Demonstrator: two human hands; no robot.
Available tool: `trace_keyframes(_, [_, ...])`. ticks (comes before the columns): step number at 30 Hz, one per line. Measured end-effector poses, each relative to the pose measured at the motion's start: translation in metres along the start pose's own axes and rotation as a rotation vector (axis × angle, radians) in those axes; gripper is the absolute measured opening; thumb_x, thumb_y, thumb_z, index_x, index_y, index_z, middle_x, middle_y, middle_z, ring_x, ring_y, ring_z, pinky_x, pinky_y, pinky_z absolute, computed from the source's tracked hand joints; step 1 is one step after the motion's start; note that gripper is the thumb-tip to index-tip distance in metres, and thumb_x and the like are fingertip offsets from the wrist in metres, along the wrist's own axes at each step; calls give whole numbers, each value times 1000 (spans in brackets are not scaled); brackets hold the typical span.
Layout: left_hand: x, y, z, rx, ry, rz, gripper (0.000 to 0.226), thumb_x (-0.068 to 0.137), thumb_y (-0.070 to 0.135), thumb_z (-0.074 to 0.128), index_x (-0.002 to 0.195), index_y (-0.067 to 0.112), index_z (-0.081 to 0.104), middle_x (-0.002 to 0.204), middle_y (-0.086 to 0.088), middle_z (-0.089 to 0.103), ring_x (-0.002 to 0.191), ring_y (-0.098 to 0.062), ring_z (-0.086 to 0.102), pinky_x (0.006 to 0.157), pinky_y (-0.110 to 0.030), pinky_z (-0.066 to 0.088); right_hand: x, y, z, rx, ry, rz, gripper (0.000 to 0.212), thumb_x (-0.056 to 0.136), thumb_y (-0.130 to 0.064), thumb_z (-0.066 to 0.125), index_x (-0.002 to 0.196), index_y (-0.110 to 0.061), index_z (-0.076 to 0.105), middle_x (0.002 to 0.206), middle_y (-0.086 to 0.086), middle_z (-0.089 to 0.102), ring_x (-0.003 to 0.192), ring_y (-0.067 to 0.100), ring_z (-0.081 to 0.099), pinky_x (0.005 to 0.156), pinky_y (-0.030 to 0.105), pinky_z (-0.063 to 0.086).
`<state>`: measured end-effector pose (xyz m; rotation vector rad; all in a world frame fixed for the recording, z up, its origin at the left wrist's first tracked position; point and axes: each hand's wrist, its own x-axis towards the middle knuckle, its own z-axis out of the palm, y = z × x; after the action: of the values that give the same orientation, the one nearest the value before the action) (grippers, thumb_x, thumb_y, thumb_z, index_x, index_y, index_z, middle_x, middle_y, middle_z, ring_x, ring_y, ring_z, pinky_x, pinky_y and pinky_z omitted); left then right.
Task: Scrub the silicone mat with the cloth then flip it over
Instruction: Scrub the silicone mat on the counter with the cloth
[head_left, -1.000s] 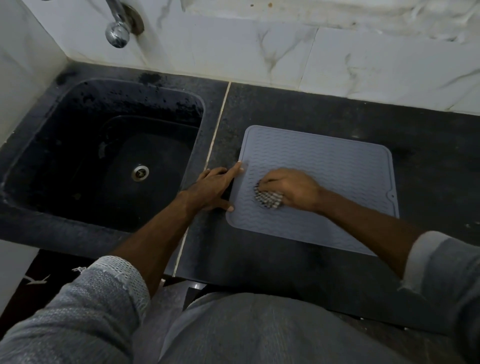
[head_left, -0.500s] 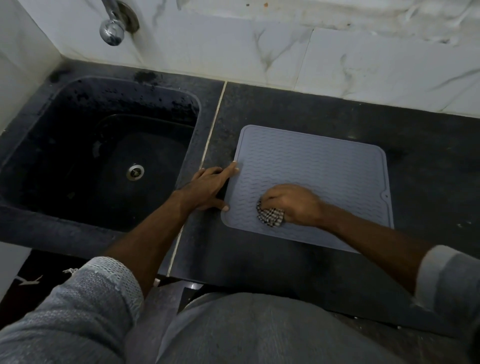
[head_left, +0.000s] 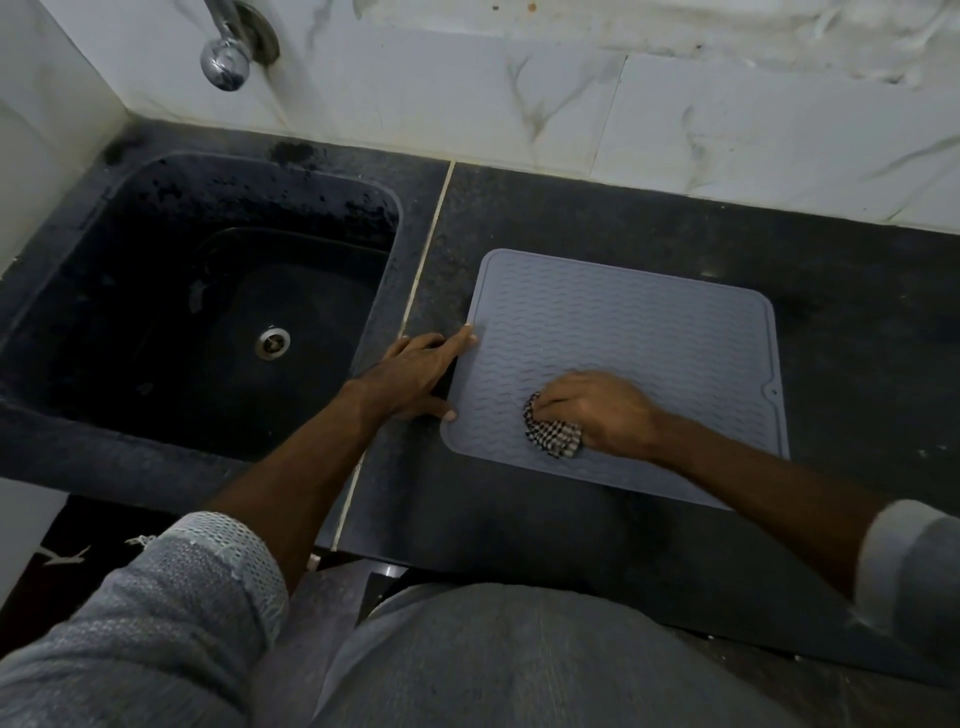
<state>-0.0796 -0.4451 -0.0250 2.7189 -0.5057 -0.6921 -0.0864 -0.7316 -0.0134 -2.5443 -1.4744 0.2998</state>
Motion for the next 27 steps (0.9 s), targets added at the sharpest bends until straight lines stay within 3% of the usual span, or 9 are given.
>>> trace_keyframes(5, [0, 4, -2, 21, -24, -16, 117, 74, 45, 76, 152, 29, -11, 157, -14, 14, 145, -31, 9, 116, -51, 2, 39, -8, -2, -3, 76, -14, 40, 78, -11, 67, 117, -11, 63, 121, 10, 64, 114, 28, 57, 96, 42, 43])
trace_keyframes(8, [0, 5, -3, 35, -34, -33, 118, 74, 46, 76, 153, 27, -10, 158, -14, 14, 146, -30, 10, 116, -51, 4, 64, -24, 4, 16, 38, -7, 37, 84, -15, 63, 122, -15, 61, 127, 6, 61, 120, 24, 52, 102, 37, 38])
trace_keyframes(17, [0, 7, -3, 51, -40, -41, 114, 77, 43, 74, 152, 27, -11, 158, -15, 12, 146, -30, 7, 116, -51, 2, -12, 7, -6, 31, 6, 11, 44, 67, 0, 75, 110, -5, 67, 113, 15, 68, 105, 32, 63, 90, 45, 48])
trace_keyframes(23, [1, 6, -1, 62, -48, -59, 117, 76, 45, 75, 152, 29, -12, 158, -15, 12, 146, -31, 8, 116, -51, 3, 39, -13, -1, 43, 69, 74, 37, 85, -18, 63, 122, -14, 60, 126, 8, 61, 118, 26, 53, 101, 40, 38])
trace_keyframes(27, [1, 5, 0, 54, -41, -59, 117, 76, 44, 75, 151, 30, -12, 158, -14, 12, 146, -31, 9, 116, -51, 4, 27, -11, 3, 16, 49, 67, 41, 83, -14, 66, 123, -12, 59, 127, 10, 61, 119, 27, 54, 103, 41, 39])
